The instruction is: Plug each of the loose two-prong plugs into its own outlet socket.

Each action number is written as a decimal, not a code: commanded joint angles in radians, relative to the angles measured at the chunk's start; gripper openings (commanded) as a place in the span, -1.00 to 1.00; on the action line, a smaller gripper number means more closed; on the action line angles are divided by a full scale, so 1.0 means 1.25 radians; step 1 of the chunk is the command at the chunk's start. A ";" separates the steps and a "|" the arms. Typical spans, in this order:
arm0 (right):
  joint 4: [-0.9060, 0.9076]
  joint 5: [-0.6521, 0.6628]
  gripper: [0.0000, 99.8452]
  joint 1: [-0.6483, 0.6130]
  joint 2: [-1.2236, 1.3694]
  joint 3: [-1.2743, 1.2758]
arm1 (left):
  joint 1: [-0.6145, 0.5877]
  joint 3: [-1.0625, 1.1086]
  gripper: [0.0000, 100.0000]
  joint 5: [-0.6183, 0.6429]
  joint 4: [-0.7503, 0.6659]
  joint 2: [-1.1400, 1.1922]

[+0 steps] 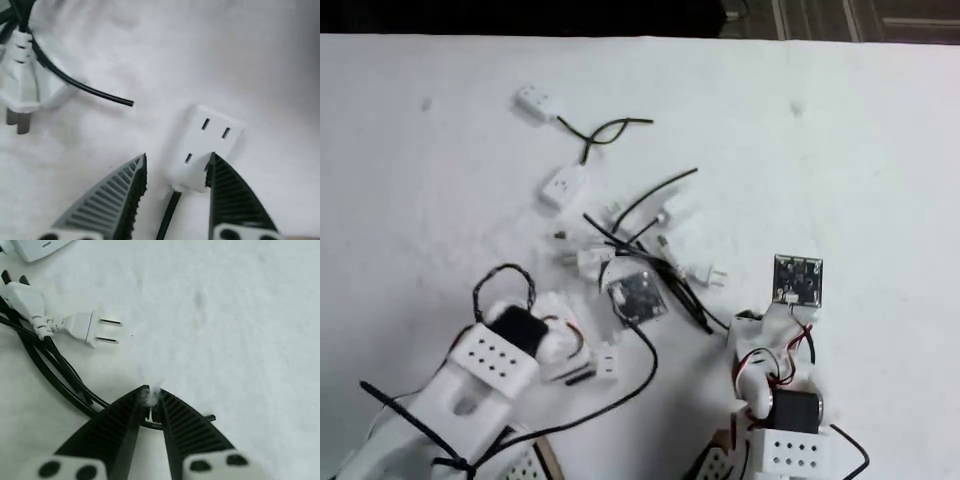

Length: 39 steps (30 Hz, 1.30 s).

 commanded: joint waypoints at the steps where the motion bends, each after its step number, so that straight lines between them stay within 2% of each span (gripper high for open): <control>1: -0.015 0.000 -0.96 0.010 -0.003 -0.025 | 0.028 -0.010 -0.61 0.041 0.014 0.002; 5: -0.015 0.000 -0.96 0.010 -0.003 -0.025 | 0.028 -0.038 -0.57 0.033 0.049 -0.045; 9: -0.015 0.000 -0.96 0.010 -0.003 -0.025 | 0.033 -0.069 -0.38 0.033 0.110 -0.079; 12: -0.015 0.000 -0.96 0.010 -0.003 -0.025 | 0.028 -0.061 -0.27 0.029 0.109 -0.063; 14: -0.015 -0.001 -0.96 0.010 -0.003 -0.025 | 0.028 -0.058 -0.26 -0.018 0.106 -0.034; 23: -0.015 -0.001 -0.96 0.010 -0.003 -0.025 | -0.017 -0.081 -0.26 -0.075 -0.075 0.214; 29: -0.015 -0.001 -0.96 0.010 -0.003 -0.025 | -0.008 -0.161 -0.49 -0.075 -0.076 0.342; 34: -0.015 -0.001 -0.96 0.010 -0.003 -0.025 | -0.018 -0.166 -0.79 -0.074 -0.082 0.352; 36: -0.015 -0.001 -0.96 0.010 -0.003 -0.025 | -0.053 -0.171 -0.87 -0.074 -0.087 0.352; 39: -0.015 -0.001 -0.96 0.010 -0.003 -0.025 | -0.138 -0.178 -0.88 -0.072 -0.139 0.354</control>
